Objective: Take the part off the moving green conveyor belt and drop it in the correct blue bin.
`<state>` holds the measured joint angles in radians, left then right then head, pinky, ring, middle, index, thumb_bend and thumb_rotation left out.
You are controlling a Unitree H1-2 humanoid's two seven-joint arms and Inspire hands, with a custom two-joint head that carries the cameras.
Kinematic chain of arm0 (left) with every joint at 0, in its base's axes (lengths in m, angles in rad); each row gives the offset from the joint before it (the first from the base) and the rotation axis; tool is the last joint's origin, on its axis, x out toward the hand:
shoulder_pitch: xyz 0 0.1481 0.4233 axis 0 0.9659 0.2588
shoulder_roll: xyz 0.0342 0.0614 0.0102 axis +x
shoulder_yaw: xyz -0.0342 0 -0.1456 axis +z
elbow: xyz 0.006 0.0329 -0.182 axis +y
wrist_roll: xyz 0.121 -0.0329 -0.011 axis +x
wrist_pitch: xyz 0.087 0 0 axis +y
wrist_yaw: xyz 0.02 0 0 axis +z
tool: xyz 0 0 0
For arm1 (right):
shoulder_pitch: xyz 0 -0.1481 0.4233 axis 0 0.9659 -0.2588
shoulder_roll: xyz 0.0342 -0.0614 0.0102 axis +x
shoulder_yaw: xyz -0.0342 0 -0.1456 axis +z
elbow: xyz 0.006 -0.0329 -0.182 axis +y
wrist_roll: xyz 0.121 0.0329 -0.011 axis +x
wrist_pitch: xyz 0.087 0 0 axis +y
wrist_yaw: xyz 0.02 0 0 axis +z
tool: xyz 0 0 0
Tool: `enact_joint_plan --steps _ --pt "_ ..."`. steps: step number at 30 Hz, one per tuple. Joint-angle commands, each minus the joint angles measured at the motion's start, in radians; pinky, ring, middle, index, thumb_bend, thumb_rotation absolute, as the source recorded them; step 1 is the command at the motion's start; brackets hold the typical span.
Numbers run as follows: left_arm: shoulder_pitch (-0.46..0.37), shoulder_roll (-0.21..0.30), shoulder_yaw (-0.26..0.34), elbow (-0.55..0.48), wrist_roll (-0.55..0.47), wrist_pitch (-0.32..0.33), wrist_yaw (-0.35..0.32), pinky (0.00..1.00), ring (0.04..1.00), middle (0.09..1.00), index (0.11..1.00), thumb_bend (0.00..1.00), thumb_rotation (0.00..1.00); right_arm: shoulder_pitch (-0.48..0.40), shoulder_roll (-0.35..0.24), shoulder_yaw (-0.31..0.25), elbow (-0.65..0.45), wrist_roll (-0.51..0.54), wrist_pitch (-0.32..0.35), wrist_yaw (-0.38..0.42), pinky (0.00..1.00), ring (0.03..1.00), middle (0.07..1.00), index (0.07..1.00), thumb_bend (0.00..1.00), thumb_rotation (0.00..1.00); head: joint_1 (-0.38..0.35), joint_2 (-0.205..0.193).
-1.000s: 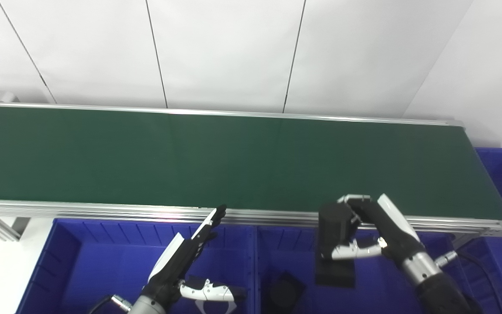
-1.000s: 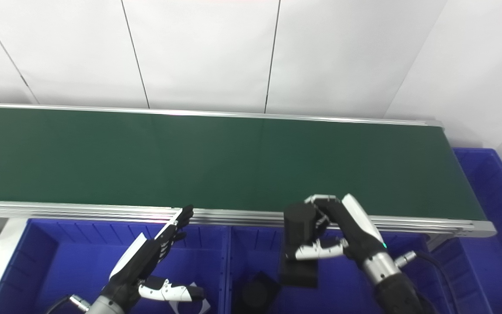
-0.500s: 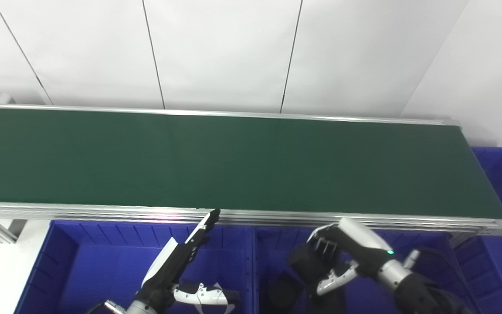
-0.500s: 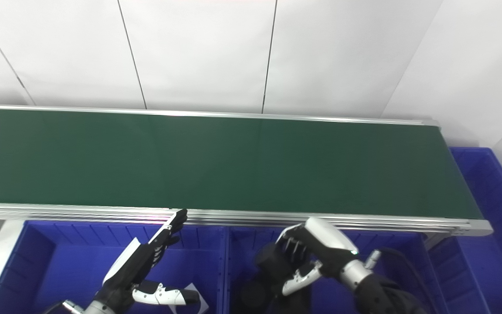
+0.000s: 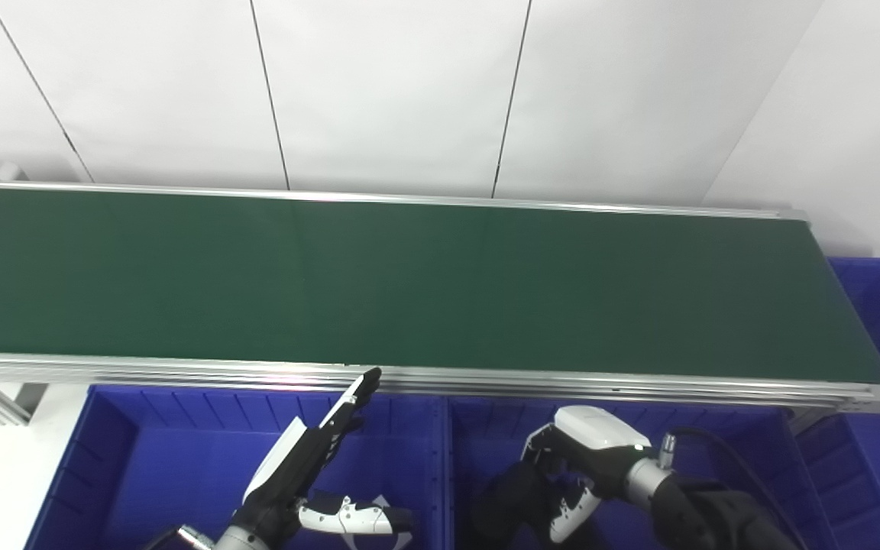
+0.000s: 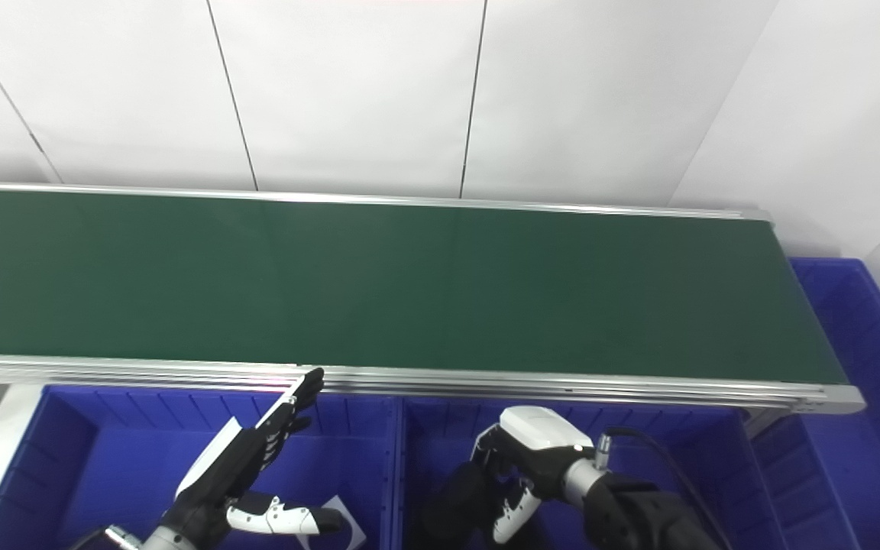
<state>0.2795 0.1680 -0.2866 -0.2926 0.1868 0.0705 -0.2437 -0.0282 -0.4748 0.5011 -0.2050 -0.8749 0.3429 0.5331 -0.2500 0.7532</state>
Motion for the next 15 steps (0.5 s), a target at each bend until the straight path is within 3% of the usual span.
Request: enact_joint_plan --steps 1,4,8,13,15 --pt "-0.012 0.009 0.004 -0.02 -0.009 -0.043 0.0 0.96 1.0 1.0 0.998 0.92 0.33 0.016 0.009 -0.029 -0.045 -0.024 -0.047 -0.094 0.87 0.959 0.997 0.965 0.81 0.18 0.0 0.001" --pt "-0.007 0.013 0.004 -0.025 -0.009 -0.045 0.0 0.95 1.0 1.0 0.999 0.92 0.32 0.067 0.032 -0.07 -0.084 -0.009 -0.083 -0.202 0.91 0.995 1.0 0.993 0.82 0.23 0.008 0.005" --pt "0.0 0.017 0.005 -0.039 -0.013 -0.033 -0.003 0.95 1.0 1.0 1.0 0.91 0.31 0.139 0.073 -0.129 -0.138 0.042 -0.134 -0.313 0.89 0.999 1.0 1.0 0.85 0.27 0.02 0.011" --pt "0.001 0.028 0.005 -0.053 -0.016 -0.021 -0.009 0.96 1.0 1.0 1.0 0.91 0.3 0.223 0.16 -0.217 -0.212 0.215 -0.147 -0.35 0.87 0.988 1.0 1.0 0.89 0.28 0.03 0.017" --pt "0.002 0.033 0.01 -0.052 -0.022 -0.031 -0.008 0.96 1.0 1.0 1.0 0.91 0.3 0.27 0.215 -0.254 -0.266 0.316 -0.122 -0.349 0.83 0.984 1.0 1.0 0.89 0.32 0.033 0.023"
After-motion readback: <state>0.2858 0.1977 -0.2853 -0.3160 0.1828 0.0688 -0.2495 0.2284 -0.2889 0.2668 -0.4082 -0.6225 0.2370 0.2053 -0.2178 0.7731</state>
